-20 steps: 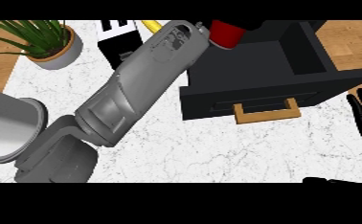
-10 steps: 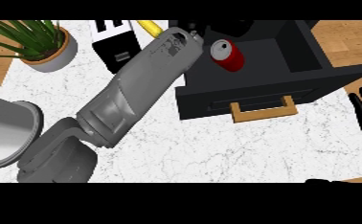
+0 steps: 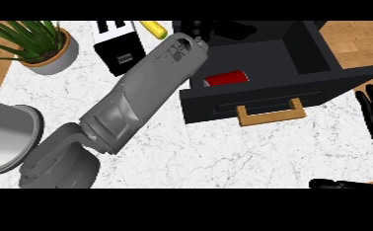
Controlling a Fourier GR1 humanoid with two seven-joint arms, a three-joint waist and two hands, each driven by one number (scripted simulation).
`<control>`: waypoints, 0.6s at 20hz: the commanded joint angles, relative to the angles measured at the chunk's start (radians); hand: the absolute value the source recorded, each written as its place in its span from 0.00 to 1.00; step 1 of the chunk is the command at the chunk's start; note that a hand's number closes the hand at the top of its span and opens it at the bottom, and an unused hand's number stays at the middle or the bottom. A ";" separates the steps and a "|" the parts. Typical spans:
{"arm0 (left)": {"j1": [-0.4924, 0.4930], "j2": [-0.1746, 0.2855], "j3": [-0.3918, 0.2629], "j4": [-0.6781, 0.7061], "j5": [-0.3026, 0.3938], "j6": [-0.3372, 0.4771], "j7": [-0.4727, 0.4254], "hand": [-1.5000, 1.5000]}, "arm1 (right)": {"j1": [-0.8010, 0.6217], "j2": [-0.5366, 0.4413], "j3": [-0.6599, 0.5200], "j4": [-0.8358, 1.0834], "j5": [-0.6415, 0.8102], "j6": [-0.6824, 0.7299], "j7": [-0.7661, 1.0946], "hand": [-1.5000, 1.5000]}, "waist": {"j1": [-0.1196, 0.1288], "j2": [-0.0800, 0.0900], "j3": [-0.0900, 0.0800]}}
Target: Pick up the can, place it into the drawer and close the drawer
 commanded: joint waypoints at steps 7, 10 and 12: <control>0.033 0.000 -0.008 -0.032 0.074 0.068 -0.048 0.00 | -0.020 -0.085 0.022 -0.078 0.184 0.008 -0.072 0.00 | -0.016 0.004 -0.001; 0.006 0.000 0.022 -0.030 0.109 0.030 -0.040 0.00 | -0.050 -0.085 0.070 -0.082 0.274 -0.013 -0.069 0.00 | 0.027 -0.002 -0.002; 0.015 0.000 0.039 -0.034 0.130 0.020 -0.067 0.00 | -0.068 -0.122 0.055 -0.128 0.285 -0.003 -0.064 0.00 | 0.026 -0.004 -0.003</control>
